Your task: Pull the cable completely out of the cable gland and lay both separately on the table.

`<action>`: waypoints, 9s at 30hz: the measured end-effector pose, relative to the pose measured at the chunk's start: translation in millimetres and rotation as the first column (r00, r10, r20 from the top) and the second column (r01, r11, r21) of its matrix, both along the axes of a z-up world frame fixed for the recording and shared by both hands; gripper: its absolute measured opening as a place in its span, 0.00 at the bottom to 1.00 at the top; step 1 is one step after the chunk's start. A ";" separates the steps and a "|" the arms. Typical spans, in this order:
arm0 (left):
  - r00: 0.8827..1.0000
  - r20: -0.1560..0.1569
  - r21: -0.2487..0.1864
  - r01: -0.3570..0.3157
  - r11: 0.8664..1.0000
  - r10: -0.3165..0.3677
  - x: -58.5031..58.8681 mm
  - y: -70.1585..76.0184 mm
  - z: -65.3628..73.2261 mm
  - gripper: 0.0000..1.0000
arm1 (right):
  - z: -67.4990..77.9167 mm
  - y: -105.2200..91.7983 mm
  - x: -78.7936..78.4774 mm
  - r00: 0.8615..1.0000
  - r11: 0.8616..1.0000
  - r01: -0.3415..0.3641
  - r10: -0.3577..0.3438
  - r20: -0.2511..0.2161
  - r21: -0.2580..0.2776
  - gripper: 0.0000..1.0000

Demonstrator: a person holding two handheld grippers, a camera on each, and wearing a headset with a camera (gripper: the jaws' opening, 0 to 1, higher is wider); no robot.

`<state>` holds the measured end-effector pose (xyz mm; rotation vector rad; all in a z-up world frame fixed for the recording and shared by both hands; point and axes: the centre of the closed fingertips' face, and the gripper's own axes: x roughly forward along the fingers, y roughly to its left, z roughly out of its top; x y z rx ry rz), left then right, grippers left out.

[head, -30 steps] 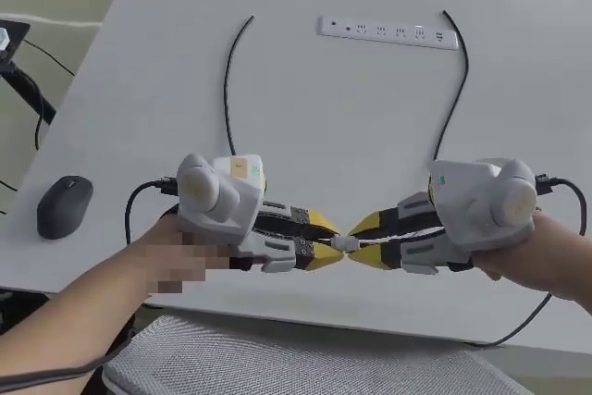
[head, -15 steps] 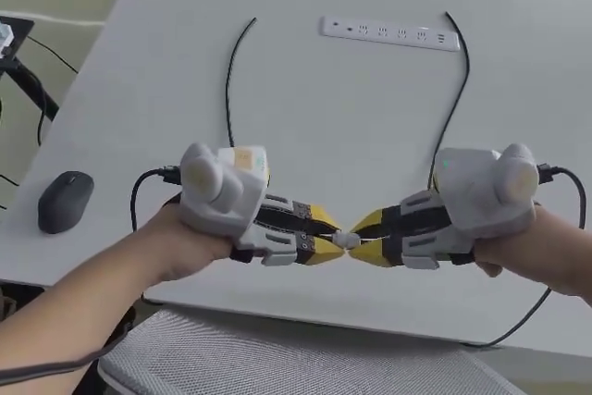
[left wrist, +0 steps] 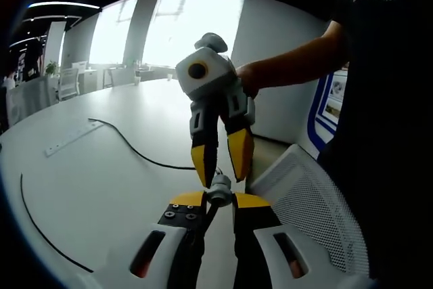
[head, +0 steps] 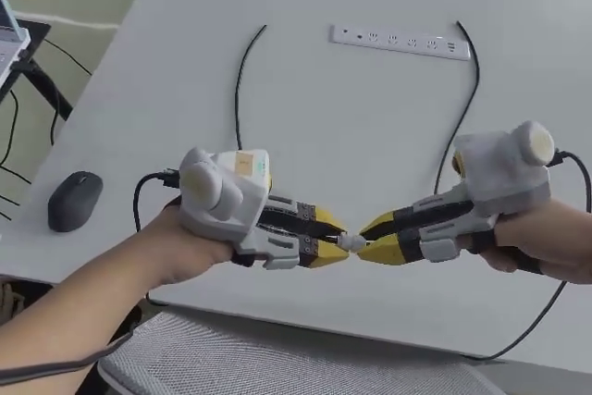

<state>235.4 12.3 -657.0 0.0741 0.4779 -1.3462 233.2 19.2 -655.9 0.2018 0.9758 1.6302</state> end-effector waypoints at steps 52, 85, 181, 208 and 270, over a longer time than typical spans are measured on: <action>0.989 -0.140 0.002 -0.045 0.999 0.045 2.5 1.3 -8.1 0.15 | -12.1 2.3 -2.8 0.632 0.981 -0.123 0.194 0.751 -0.150 0.07; 0.999 -0.044 0.030 -0.007 1.000 0.008 -5.0 -4.5 -6.0 0.15 | 0.3 -12.9 -4.0 0.965 0.999 0.034 -0.027 -0.261 0.026 0.20; 0.999 -0.014 -0.010 -0.047 0.999 0.047 9.4 1.6 -0.5 0.15 | -12.8 -28.2 20.2 0.639 0.949 0.269 -0.048 0.768 -0.164 0.22; 0.999 0.000 0.009 -0.049 0.999 0.049 12.4 -2.0 0.5 0.15 | -16.0 -18.7 18.8 0.583 0.939 0.300 -0.040 0.811 -0.170 0.00; 0.994 0.044 0.022 -0.097 0.995 0.096 21.6 -3.6 3.0 0.15 | -93.0 -124.6 47.8 0.654 0.634 0.716 -0.463 0.598 -0.292 0.00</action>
